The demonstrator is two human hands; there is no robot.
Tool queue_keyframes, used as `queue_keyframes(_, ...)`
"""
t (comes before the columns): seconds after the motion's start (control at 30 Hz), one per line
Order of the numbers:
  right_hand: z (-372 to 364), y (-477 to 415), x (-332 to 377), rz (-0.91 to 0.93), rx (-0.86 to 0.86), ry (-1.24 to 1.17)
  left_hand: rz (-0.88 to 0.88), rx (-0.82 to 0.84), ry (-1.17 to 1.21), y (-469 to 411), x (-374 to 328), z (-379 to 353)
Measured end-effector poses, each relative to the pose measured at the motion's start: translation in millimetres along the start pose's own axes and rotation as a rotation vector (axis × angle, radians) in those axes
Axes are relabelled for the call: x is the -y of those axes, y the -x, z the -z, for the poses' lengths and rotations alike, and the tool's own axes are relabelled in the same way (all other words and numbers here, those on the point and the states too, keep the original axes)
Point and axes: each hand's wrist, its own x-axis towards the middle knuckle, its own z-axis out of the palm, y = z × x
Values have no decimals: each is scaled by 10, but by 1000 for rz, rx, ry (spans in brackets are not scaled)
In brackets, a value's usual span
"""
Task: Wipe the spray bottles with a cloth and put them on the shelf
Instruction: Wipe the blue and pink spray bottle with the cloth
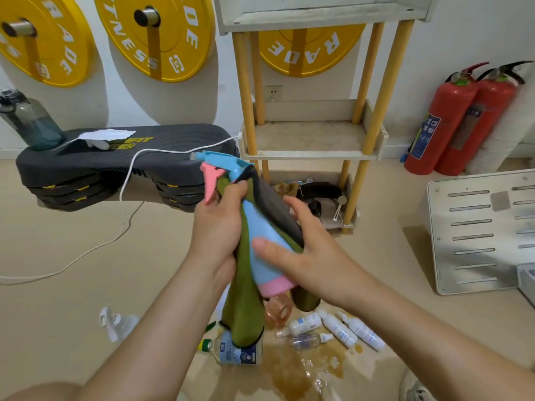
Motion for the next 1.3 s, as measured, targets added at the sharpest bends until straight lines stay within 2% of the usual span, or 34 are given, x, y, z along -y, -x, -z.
queue_keyframes(0.07,-11,20,-62,9,9,62,-13,-52,30,-16,1,26)
queue_keyframes(0.13,-18,31,-58,19,-47,98,-15,-23,51,-4,27,13)
queue_keyframes(0.2,-26,-4,-67,30,-113,144,-37,81,-8,18,71,-24)
queue_keyframes(0.3,1,-68,-94,16,-180,202,-142,269,-294,68,178,-38)
queue_keyframes(0.4,76,-111,-132,-31,-172,233,-85,403,-345,148,218,-12)
queue_keyframes(0.47,99,-104,-139,-91,-134,45,-3,398,-196,163,165,43)
queue_keyframes(0.57,154,-97,-59,-226,-8,-412,118,398,132,119,64,148)
queue_keyframes(0.7,223,-78,58,-238,162,-680,217,440,339,21,-52,249)
queue_keyframes(0.77,250,-62,82,-247,270,-781,210,470,344,17,-96,258)
queue_keyframes(0.9,328,-72,44,-254,431,-876,74,503,275,12,-123,263)
queue_keyframes(1.0,330,-46,38,-240,547,-906,96,542,200,20,-174,272)
queue_keyframes(1.07,300,-33,49,-219,625,-808,136,600,130,13,-192,297)
queue_keyframes(1.17,294,-50,49,-184,662,-482,201,747,-32,-19,-221,345)
queue_keyframes(1.23,293,-53,70,-184,664,-212,106,745,-204,-37,-180,345)
queue_keyframes(1.3,310,-60,101,-196,597,61,-18,642,-336,-30,-119,303)
